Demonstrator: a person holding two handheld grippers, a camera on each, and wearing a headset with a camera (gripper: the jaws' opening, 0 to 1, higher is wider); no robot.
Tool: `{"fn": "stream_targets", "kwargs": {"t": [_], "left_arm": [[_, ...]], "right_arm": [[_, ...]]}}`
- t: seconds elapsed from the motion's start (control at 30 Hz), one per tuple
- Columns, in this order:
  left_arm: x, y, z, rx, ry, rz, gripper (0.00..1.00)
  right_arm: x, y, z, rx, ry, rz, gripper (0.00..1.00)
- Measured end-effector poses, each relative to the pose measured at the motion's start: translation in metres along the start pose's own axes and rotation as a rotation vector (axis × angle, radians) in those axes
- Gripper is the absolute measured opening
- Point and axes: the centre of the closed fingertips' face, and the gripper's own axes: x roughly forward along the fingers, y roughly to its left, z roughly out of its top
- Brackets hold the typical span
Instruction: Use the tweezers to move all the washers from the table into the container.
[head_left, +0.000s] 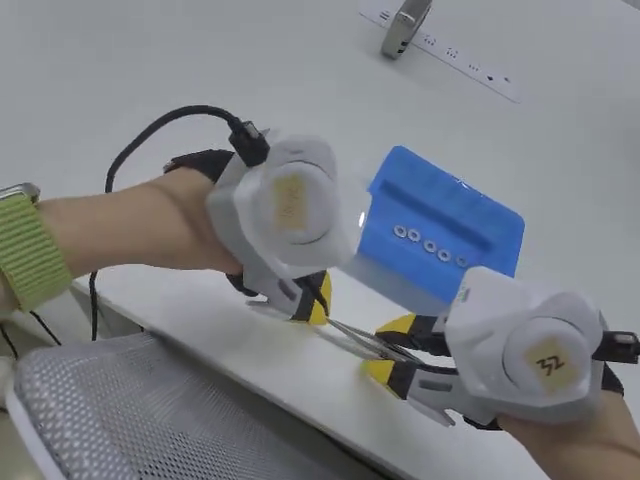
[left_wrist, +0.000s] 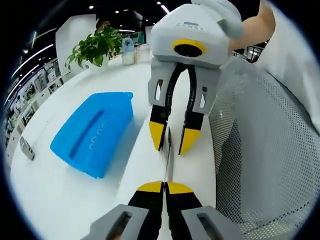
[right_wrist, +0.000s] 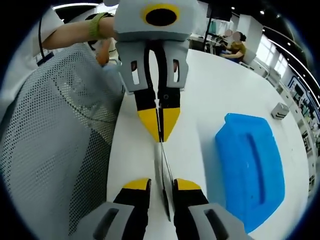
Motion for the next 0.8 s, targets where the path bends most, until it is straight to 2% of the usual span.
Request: {"fn": "stream_targets", "kwargs": {"t": [0.07, 0.2, 0.23, 0.27, 0.37, 0.43, 0.57, 0.67, 0.7, 0.73, 0.8], "left_arm": [[0.003, -0.001, -0.002, -0.008, 0.03, -0.01, 0.0], [0.006, -0.003, -0.006, 0.019, 0.08, -0.017, 0.0], [0.005, -0.003, -0.01, 0.016, 0.106, -0.017, 0.0], [0.005, -0.003, -0.006, 0.022, 0.087, -0.018, 0.0], [0.005, -0.003, -0.006, 0.01, 0.085, -0.023, 0.0], [0.004, -0.005, -0.006, -0.003, 0.081, -0.029, 0.01], [-0.001, -0.011, -0.007, -0.063, 0.043, -0.041, 0.18], [-0.013, -0.011, -0.004, -0.079, 0.011, -0.007, 0.28], [-0.018, -0.011, -0.001, -0.094, -0.013, 0.009, 0.31], [-0.026, -0.009, 0.007, -0.118, -0.068, 0.036, 0.35], [-0.04, -0.008, 0.015, -0.176, -0.13, 0.069, 0.44]], "right_arm": [[-0.002, 0.001, -0.001, 0.019, -0.005, -0.003, 0.15], [-0.007, 0.002, -0.001, 0.06, -0.027, -0.02, 0.14], [-0.009, 0.003, 0.0, 0.079, -0.035, -0.024, 0.15], [-0.011, 0.004, 0.0, 0.098, -0.045, -0.026, 0.15], [-0.021, 0.006, -0.003, 0.172, -0.075, -0.047, 0.17], [-0.033, 0.007, -0.004, 0.228, -0.113, -0.066, 0.19], [-0.06, -0.001, -0.009, 0.38, -0.205, -0.145, 0.26], [-0.082, -0.013, -0.011, 0.502, -0.298, -0.227, 0.34], [-0.094, -0.02, -0.009, 0.546, -0.356, -0.277, 0.36], [-0.101, -0.024, -0.009, 0.576, -0.392, -0.307, 0.38], [-0.119, -0.034, -0.008, 0.628, -0.475, -0.395, 0.44]]}}
